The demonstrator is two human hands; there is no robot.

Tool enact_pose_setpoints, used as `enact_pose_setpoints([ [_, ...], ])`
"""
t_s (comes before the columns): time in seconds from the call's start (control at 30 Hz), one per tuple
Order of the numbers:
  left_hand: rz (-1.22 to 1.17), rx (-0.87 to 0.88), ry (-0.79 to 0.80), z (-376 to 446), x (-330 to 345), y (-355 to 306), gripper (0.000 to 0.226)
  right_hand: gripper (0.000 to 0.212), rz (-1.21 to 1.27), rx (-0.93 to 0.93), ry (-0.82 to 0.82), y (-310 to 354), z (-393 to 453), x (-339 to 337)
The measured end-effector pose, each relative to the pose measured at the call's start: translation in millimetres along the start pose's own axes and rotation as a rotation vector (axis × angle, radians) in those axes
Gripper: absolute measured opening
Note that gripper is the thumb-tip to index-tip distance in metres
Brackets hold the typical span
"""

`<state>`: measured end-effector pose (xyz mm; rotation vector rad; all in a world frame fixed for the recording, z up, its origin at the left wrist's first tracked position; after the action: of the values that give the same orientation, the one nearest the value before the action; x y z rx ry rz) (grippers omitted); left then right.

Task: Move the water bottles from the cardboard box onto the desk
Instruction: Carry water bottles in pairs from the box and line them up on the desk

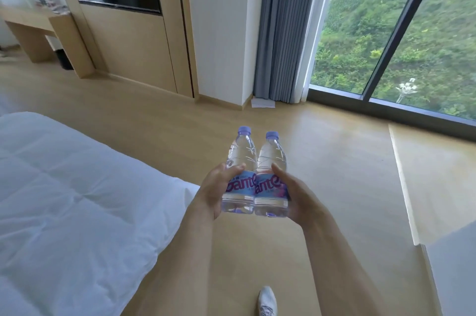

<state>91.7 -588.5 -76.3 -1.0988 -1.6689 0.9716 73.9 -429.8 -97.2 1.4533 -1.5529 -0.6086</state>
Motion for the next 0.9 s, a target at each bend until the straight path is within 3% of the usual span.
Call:
enact_pose_setpoints([
  [0.27,-0.008,0.046,-0.244,143,-5,-63,0.039,0.06,-0.201,0.035,0.152,105,154,29],
  [0.37,-0.038,0.056,-0.248,183,-4,-84,0.007,0.054,-0.263,0.041,0.182,136,201,42],
  [0.6,-0.042,0.067,-0.248,270,-23,-122,0.006,0.057,-0.303,0.027,0.318,189,295,84],
  [0.7,-0.057,0.048,-0.276,313,-44,-136,0.025,0.057,-0.272,-0.013,0.369,208,338,106],
  [0.9,-0.114,0.042,-0.303,421,-86,-174,0.043,0.066,-0.275,-0.042,0.423,249,434,155],
])
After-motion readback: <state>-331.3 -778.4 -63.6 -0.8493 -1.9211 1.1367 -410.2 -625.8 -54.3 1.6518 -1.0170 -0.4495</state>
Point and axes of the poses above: each hand's wrist, its own z-axis towards the middle knuckle, its own x-axis out of the palm, y = z × x, the point moved 9 cm from there along z, towards the middle knuckle, and after that the axes turned 7 degrees about -y, right-handed, at the moved point
